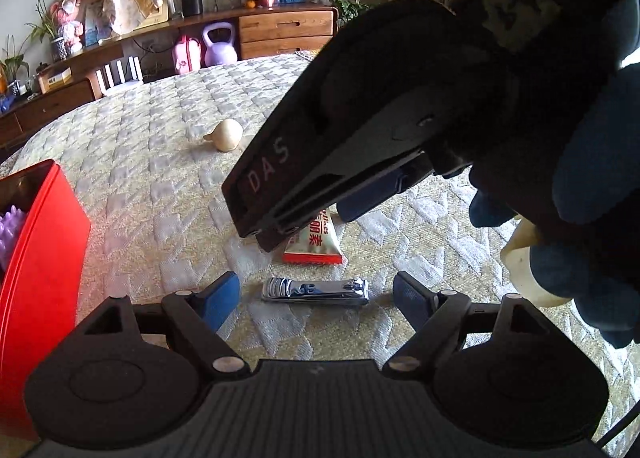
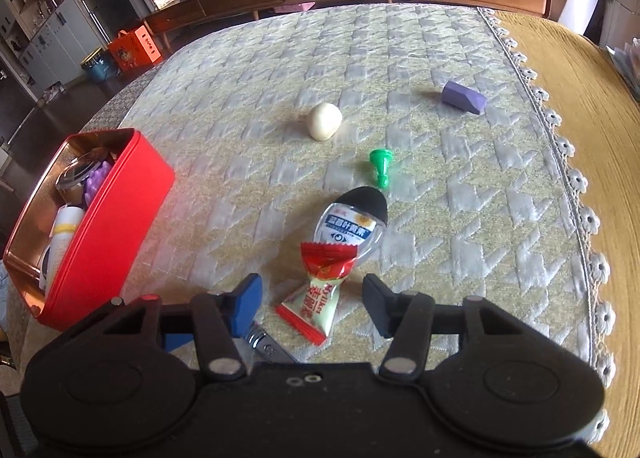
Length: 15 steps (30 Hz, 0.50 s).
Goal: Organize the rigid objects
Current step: 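Close left tool on the nail clipper while right tool grasps the red snack packet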
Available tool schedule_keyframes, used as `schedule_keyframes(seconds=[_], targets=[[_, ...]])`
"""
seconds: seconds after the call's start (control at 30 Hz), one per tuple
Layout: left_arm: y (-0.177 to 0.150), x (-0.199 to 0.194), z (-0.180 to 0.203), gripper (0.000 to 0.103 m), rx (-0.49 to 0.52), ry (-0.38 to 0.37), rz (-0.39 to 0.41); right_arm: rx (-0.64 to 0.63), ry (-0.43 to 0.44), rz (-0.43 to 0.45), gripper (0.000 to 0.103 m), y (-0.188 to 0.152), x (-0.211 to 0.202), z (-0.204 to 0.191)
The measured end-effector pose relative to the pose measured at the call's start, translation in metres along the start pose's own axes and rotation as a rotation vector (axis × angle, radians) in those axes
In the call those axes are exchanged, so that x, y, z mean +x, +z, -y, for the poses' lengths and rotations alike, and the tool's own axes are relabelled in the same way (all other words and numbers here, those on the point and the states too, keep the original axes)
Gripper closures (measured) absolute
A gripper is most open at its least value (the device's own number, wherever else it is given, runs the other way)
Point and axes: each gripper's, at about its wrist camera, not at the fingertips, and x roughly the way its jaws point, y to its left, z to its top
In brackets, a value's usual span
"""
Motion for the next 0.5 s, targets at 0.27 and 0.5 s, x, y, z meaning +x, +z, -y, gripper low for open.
schedule_keyframes(seconds=[0.27, 0.5], targets=[[-0.0031, -0.0042, 0.0000, 0.040, 0.011, 0.004, 0.026, -0.029, -0.020, -0.003, 0.075, -0.0018, -0.0001, -0.0065], [-0.0034, -0.0054, 0.0010, 0.047, 0.025, 0.008, 0.030, -0.023, -0.025, 0.017, 0.085, -0.0044, -0.0007, -0.0062]])
